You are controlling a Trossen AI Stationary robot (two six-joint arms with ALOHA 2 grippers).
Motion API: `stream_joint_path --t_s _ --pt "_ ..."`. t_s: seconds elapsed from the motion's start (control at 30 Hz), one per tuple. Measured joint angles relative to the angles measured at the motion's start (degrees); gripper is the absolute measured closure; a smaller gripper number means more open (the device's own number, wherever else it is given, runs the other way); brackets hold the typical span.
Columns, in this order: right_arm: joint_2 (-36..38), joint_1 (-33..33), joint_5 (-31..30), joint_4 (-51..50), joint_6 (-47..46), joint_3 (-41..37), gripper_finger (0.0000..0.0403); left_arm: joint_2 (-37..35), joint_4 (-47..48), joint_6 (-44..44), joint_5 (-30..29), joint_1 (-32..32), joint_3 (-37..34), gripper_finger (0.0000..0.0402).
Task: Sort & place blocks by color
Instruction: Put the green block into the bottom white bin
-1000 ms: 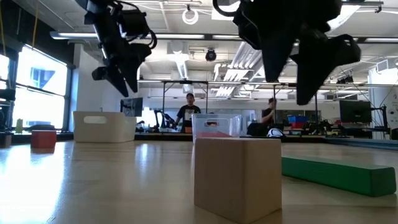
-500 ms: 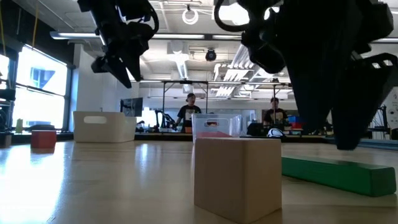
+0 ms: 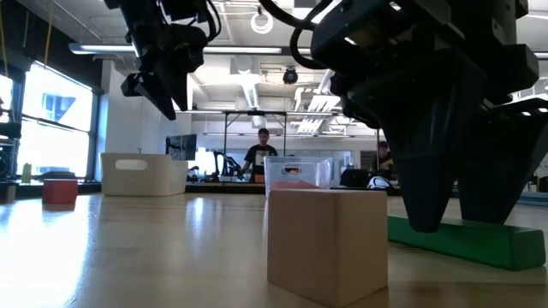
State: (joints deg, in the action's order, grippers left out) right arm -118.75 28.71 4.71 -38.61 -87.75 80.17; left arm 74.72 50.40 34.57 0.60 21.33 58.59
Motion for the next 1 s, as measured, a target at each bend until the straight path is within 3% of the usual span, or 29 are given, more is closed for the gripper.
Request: stream_joint_path --t_s 0.63,1.0 --pt "-0.3 -0.1 -2.4 -5.8 -2.1 0.7 0.0164 0.0 0.7 -1.8 -3.0 -0.1 0.0 0.0239" --pt "-0.3 0.0 -4.7 -8.8 -0.9 0.9 0.0288 0.0 1.6 -3.6 -4.2 0.0 0.0 0.0239"
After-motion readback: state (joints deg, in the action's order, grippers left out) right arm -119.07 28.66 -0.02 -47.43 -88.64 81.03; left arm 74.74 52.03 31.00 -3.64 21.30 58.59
